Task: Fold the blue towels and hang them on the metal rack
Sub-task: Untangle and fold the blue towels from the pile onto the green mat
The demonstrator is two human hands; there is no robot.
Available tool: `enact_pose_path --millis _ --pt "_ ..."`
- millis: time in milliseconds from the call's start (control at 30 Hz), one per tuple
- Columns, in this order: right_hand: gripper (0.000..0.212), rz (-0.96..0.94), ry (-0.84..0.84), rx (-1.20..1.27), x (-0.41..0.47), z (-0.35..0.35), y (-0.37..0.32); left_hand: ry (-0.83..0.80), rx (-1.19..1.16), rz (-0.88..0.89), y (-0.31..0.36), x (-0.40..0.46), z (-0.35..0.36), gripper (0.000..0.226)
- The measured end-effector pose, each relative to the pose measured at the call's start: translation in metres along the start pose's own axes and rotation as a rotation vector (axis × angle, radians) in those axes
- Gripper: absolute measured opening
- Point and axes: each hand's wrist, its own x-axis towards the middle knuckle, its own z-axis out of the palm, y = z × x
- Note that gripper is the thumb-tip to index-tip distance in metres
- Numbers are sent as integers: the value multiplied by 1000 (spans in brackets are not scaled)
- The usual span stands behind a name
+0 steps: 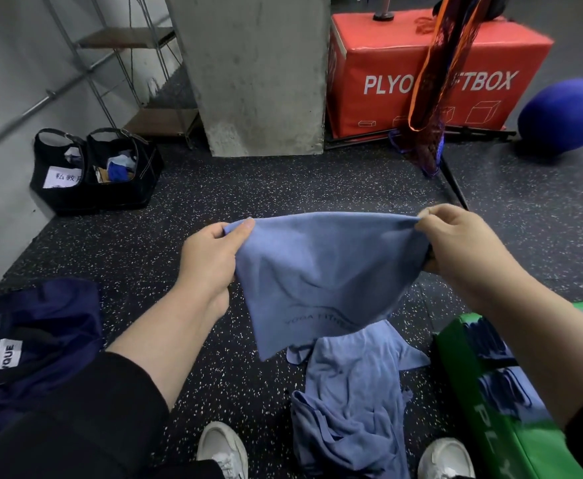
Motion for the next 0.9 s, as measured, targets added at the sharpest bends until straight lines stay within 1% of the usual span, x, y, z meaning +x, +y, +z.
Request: enact_pose_path --millis 67,100,133,167,233,300,333,367,433,500,533,567,667,800,900 --pt "31 37 -89 24 2 3 4 -12 -23 -52 -1 -3 6 40" --pt "39 50 -128 30 3 6 5 -27 -28 -79 -2 -4 9 46" --pt "45 64 -156 43 2 9 6 -46 -33 -106 -3 -5 13 44" --pt "48 79 -178 67 0 13 7 -68 -29 -132 -4 -7 17 36" --pt "47 112 -217 119 -2 20 8 -102 -9 -138 -7 -13 27 22" --pt "33 133 -256 147 -4 30 11 -115 46 -69 -12 -19 39 21" --pt "25 142 -267 155 -5 35 11 -124 68 -27 -15 -22 45 27" --pt "22 154 -275 177 -6 40 13 -143 104 17 -17 -24 51 36" --pt "24 186 -276 248 -7 49 13 -181 233 129 -21 -27 61 44" --pt "25 203 -278 304 -8 58 11 -201 401 270 -22 -31 69 45" --pt "25 208 -282 328 -8 63 10 -204 460 310 -22 -33 73 44" --pt "26 209 -297 354 -8 67 10 -206 488 323 -22 -33 75 41" --pt "42 208 -368 399 -7 75 10 -179 540 324 -25 -28 76 35" --pt "41 228 -382 432 -2 83 10 -137 610 392 -26 -22 72 33" --pt "35 240 -389 442 -2 89 10 -134 609 428 -26 -24 75 22"
